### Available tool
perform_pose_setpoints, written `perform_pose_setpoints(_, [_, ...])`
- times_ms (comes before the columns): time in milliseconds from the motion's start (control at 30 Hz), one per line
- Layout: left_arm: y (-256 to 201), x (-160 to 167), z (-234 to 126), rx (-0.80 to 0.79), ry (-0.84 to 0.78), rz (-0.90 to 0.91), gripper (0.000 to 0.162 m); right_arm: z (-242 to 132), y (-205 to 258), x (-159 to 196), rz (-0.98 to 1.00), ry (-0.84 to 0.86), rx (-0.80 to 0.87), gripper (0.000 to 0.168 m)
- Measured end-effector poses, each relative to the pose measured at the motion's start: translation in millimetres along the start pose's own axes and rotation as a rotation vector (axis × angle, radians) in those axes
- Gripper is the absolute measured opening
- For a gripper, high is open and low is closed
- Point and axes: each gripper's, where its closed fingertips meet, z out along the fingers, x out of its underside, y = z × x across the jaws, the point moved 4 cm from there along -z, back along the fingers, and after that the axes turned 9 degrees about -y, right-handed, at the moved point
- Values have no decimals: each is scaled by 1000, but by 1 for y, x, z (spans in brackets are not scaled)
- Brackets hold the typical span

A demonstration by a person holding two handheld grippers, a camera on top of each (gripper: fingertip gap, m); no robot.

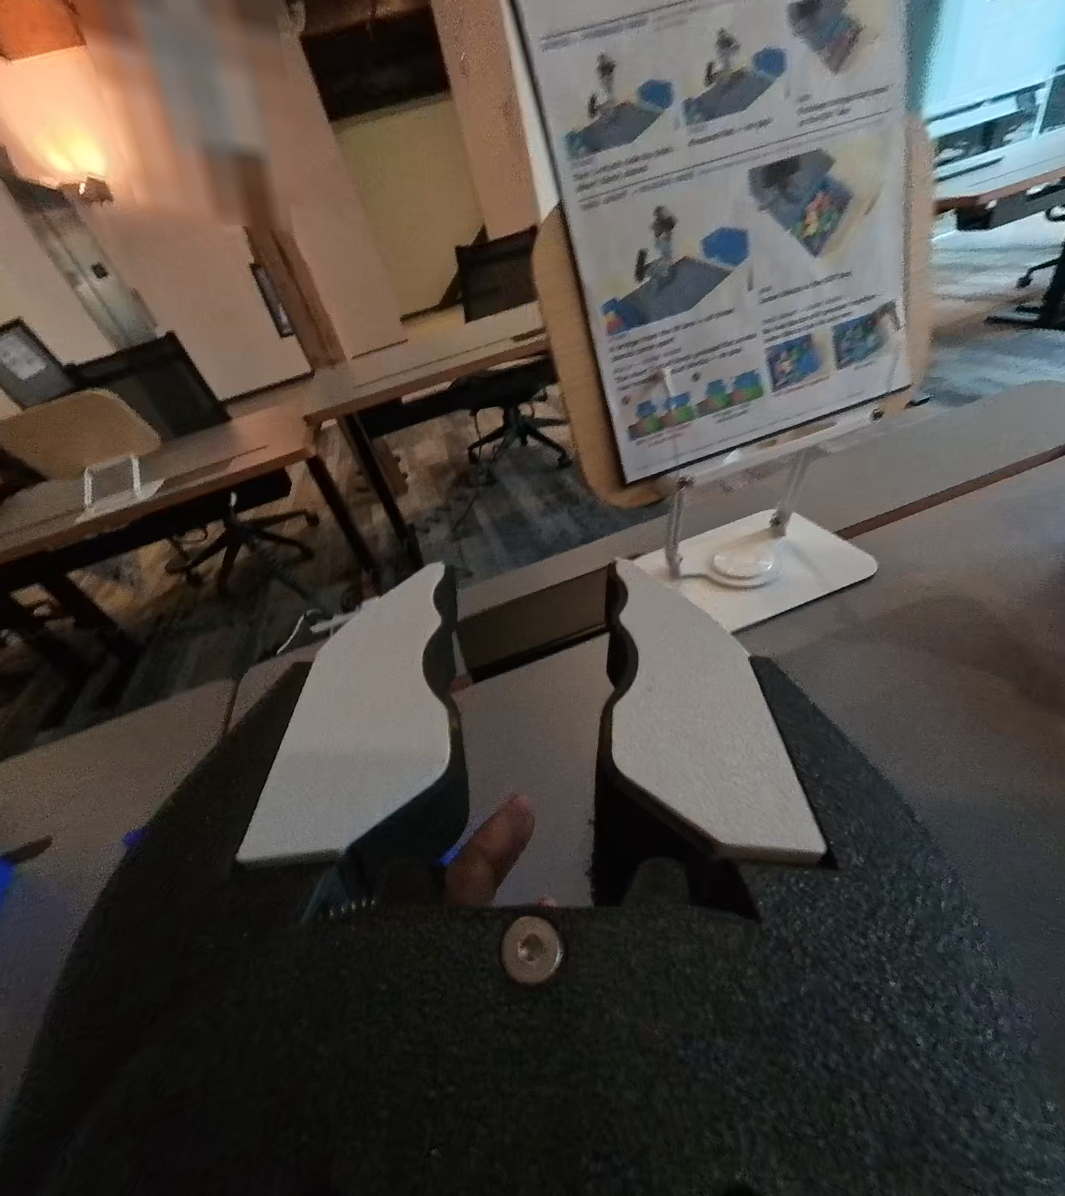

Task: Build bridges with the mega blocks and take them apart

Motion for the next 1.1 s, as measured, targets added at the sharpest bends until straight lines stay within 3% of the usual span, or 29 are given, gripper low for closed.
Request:
perform_pose_setpoints(167, [47, 34, -29, -140, 180, -16, 44, 4, -5, 7, 4, 26, 12, 86])
perform_pose_setpoints(367, [102, 77, -82, -312, 305, -174, 47, 7, 1, 8, -18, 40, -3, 85])
perform_pose_setpoints(567, [126, 118, -108, -395, 434, -268, 48, 12, 7, 11, -31, 55, -19, 86])
perform_pose_setpoints(700, [135, 154, -120, -452, 619, -296, 45, 14, 8, 11, -39, 56, -24, 86])
perform_pose_setpoints(800, [139, 178, -126, -474, 739, -305, 42, 14, 9, 12, -43, 56, -26, 86])
perform_pose_setpoints(967, [134, 185, -118, -414, 731, -362, 36, 15, 7, 13, -40, 62, -21, 86])
perform_pose_setpoints(1100, [127, 197, -117, -365, 814, -369, 36, 14, 6, 14, -42, 63, -17, 87])
